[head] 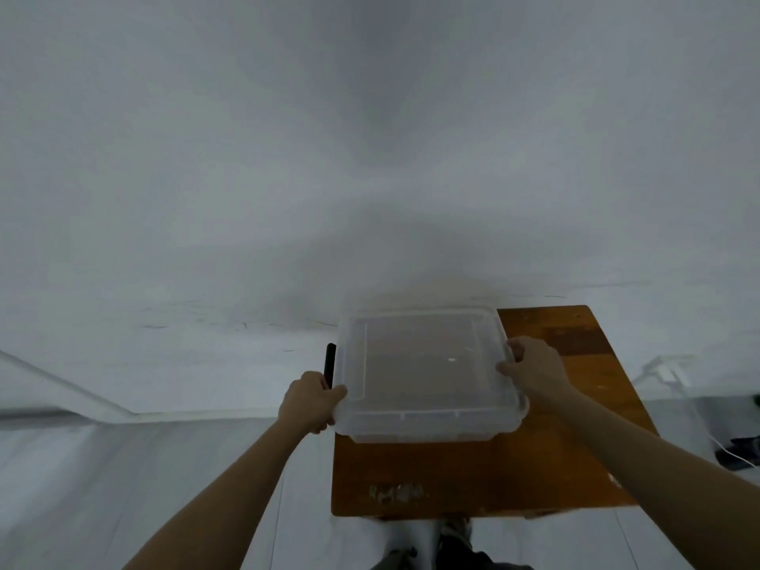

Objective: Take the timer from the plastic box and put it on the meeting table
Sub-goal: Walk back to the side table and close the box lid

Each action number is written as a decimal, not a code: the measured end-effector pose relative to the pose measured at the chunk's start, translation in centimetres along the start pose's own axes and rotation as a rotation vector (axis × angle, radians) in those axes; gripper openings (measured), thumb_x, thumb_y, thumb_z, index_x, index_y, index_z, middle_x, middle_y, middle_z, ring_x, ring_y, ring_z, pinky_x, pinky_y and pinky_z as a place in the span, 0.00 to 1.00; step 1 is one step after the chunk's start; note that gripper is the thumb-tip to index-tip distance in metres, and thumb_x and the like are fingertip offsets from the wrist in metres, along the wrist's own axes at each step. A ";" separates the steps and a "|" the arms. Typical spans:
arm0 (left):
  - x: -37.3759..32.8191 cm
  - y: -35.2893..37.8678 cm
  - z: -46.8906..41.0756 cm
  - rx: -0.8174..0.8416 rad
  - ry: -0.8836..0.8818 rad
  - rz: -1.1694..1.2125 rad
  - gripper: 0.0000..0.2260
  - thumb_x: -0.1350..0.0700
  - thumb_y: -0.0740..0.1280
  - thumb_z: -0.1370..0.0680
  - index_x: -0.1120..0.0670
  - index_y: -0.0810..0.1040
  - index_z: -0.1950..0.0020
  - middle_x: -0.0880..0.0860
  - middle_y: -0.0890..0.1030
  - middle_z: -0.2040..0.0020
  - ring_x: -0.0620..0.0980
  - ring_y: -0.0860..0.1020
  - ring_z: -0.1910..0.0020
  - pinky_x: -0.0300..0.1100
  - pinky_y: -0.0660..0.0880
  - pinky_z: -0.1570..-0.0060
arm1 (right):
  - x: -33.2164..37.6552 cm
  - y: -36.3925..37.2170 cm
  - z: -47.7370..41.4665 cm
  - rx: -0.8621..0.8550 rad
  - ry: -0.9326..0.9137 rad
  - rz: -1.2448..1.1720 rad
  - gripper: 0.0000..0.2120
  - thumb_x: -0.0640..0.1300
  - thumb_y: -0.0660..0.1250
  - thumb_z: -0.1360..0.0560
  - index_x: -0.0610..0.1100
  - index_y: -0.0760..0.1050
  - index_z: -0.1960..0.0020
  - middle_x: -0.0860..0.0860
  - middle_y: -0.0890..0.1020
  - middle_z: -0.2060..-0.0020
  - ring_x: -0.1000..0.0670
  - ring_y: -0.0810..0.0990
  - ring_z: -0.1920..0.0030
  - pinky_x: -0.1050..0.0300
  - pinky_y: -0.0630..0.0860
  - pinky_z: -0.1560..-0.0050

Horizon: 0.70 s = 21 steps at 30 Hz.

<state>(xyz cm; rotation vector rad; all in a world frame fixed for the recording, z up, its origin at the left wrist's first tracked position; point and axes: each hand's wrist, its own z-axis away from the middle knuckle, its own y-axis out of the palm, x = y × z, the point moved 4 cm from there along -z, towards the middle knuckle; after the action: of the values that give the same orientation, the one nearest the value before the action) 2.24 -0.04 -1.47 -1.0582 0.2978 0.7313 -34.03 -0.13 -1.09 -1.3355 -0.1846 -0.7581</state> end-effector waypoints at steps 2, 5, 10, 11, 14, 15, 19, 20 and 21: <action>0.4 0.4 0.1 0.046 -0.002 -0.092 0.13 0.51 0.67 0.23 0.59 0.74 0.61 0.56 0.81 0.70 0.52 0.78 0.75 0.42 0.80 0.69 | 0.0 0.4 0.4 0.007 -0.022 0.020 0.21 0.44 0.72 0.28 0.41 0.74 0.36 0.46 0.81 0.45 0.47 0.80 0.48 0.51 0.78 0.46; 0.8 0.6 0.0 0.057 -0.008 -0.132 0.12 0.51 0.66 0.23 0.60 0.75 0.60 0.56 0.81 0.71 0.52 0.77 0.76 0.43 0.80 0.68 | -0.2 0.9 0.5 0.009 -0.026 0.024 0.22 0.44 0.72 0.28 0.41 0.73 0.35 0.46 0.81 0.45 0.47 0.80 0.48 0.52 0.77 0.47; 1.0 0.9 -0.7 0.074 -0.010 -0.166 0.13 0.49 0.65 0.23 0.59 0.76 0.59 0.55 0.81 0.70 0.51 0.77 0.75 0.43 0.80 0.68 | -0.7 1.1 0.5 0.024 -0.018 0.036 0.22 0.44 0.71 0.27 0.42 0.72 0.35 0.47 0.81 0.46 0.50 0.79 0.52 0.53 0.78 0.48; 1.0 0.9 -0.8 0.072 -0.008 -0.176 0.14 0.47 0.65 0.23 0.57 0.76 0.59 0.55 0.81 0.69 0.51 0.78 0.74 0.44 0.81 0.66 | -0.8 1.1 0.4 0.022 -0.019 0.036 0.21 0.44 0.71 0.27 0.42 0.72 0.35 0.48 0.81 0.47 0.51 0.78 0.53 0.54 0.78 0.49; 1.2 0.7 -1.4 0.068 -0.017 -0.193 0.17 0.42 0.63 0.22 0.55 0.75 0.61 0.54 0.81 0.67 0.51 0.80 0.70 0.45 0.82 0.64 | -0.9 1.0 0.3 0.026 -0.009 0.043 0.20 0.46 0.72 0.27 0.44 0.73 0.37 0.49 0.81 0.48 0.52 0.77 0.55 0.55 0.77 0.53; 1.2 0.6 -1.6 0.060 -0.024 -0.187 0.18 0.41 0.63 0.23 0.54 0.75 0.62 0.53 0.80 0.67 0.52 0.80 0.69 0.46 0.82 0.63 | -0.9 0.9 0.3 0.023 -0.003 0.052 0.21 0.49 0.72 0.28 0.45 0.73 0.38 0.49 0.81 0.48 0.52 0.77 0.55 0.56 0.77 0.54; 0.4 0.3 -2.1 -0.029 0.014 -0.151 0.15 0.42 0.67 0.24 0.53 0.73 0.62 0.51 0.79 0.62 0.52 0.81 0.61 0.47 0.79 0.57 | -1.1 0.5 -0.1 0.033 0.037 0.082 0.23 0.54 0.71 0.28 0.46 0.73 0.37 0.50 0.80 0.46 0.51 0.77 0.52 0.55 0.76 0.53; 0.2 0.3 -2.3 -0.053 0.031 -0.139 0.14 0.44 0.68 0.24 0.53 0.73 0.61 0.51 0.79 0.61 0.52 0.81 0.60 0.46 0.78 0.57 | -1.0 0.5 -0.1 0.035 0.043 0.075 0.23 0.54 0.71 0.28 0.46 0.74 0.38 0.50 0.80 0.47 0.51 0.78 0.53 0.55 0.76 0.54; 0.0 0.3 -2.4 -0.069 0.042 -0.121 0.13 0.46 0.69 0.25 0.54 0.74 0.60 0.52 0.79 0.61 0.53 0.81 0.61 0.47 0.79 0.57 | -1.1 0.6 -0.2 0.035 0.047 0.066 0.21 0.54 0.71 0.28 0.46 0.74 0.39 0.51 0.80 0.50 0.51 0.79 0.54 0.56 0.76 0.55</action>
<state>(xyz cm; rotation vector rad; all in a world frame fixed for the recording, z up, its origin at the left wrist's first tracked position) 2.29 -2.06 -2.80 -1.1476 0.2438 0.6145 -34.52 0.14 -2.21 -1.2832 -0.1149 -0.7269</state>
